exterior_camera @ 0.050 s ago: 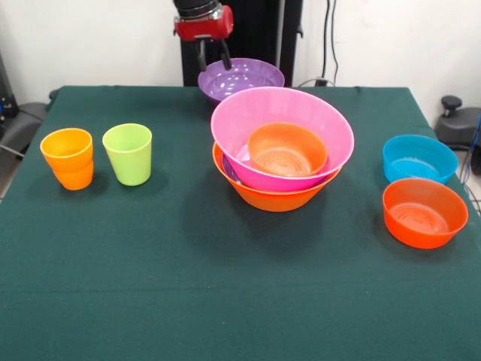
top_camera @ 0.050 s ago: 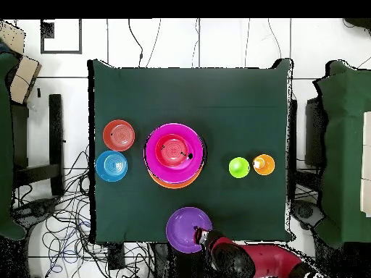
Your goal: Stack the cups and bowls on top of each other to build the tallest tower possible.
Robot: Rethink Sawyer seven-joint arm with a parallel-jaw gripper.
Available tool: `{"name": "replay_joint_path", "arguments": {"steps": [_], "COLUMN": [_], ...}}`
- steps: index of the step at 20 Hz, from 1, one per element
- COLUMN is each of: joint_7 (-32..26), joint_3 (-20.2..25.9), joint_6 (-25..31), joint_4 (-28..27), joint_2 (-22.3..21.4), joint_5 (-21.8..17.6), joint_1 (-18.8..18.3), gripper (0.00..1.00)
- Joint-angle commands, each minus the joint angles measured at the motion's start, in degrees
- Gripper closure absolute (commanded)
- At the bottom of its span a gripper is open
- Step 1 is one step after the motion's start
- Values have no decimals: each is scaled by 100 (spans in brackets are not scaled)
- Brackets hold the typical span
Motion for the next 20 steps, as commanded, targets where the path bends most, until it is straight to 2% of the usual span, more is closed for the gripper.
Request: {"name": "replay_joint_path", "arguments": {"steps": [1,12,20], "joint_7": [42,-107,-327], "joint_3": [7,303,826], "joint_6": [-176,152,741], "joint_4": [-784,-732,-559], "joint_2": [487,404,8], "joint_5": [-458,-444,20], "joint_1": [195,-124,-444], "gripper": [0,0,0]}}
